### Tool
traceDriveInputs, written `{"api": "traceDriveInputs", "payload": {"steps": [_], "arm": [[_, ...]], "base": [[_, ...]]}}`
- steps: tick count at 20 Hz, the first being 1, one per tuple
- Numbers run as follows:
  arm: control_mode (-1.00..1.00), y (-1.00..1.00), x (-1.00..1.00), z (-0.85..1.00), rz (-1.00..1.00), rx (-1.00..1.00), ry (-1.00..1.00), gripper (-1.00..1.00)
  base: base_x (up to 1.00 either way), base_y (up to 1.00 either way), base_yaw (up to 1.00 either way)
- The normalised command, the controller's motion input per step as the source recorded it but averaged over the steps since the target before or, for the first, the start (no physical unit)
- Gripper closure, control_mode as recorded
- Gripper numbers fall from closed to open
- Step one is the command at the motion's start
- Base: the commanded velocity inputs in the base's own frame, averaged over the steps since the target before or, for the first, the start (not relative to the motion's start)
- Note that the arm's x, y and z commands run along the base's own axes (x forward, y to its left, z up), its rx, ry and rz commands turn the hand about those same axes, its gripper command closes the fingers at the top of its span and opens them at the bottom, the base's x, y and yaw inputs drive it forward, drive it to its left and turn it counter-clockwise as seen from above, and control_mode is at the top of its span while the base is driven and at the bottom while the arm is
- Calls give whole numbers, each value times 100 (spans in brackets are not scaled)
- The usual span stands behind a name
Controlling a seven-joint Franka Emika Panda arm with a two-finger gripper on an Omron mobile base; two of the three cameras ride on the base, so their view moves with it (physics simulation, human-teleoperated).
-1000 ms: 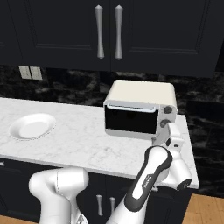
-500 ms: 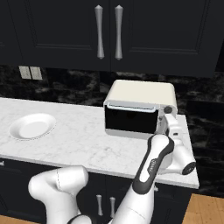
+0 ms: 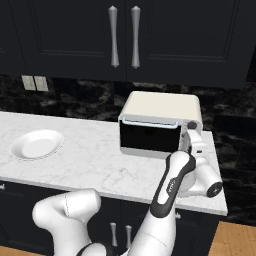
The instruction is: Pick up the kebab skewer and baguette bread, and place them inside the toaster oven. Close the toaster oven door and start by setting the timer.
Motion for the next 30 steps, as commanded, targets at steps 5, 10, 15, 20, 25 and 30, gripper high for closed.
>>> {"api": "traceDriveInputs", "payload": {"steps": [5, 10, 15, 20, 25, 30], "arm": [[-100, 9, 3, -10, -8, -1, 0, -100], [-100, 17, 19, -6, -7, -1, 0, -100], [-100, -3, 26, -10, -3, -4, 0, -100], [-100, -23, 11, -17, 0, -3, 0, -100], [-100, -22, 17, -22, 0, -2, 0, -100], [-100, -1, 29, -9, -1, 0, 0, -100]], "base": [[0, 0, 0], [0, 0, 0], [0, 0, 0], [0, 0, 0], [0, 0, 0], [0, 0, 0]]}}
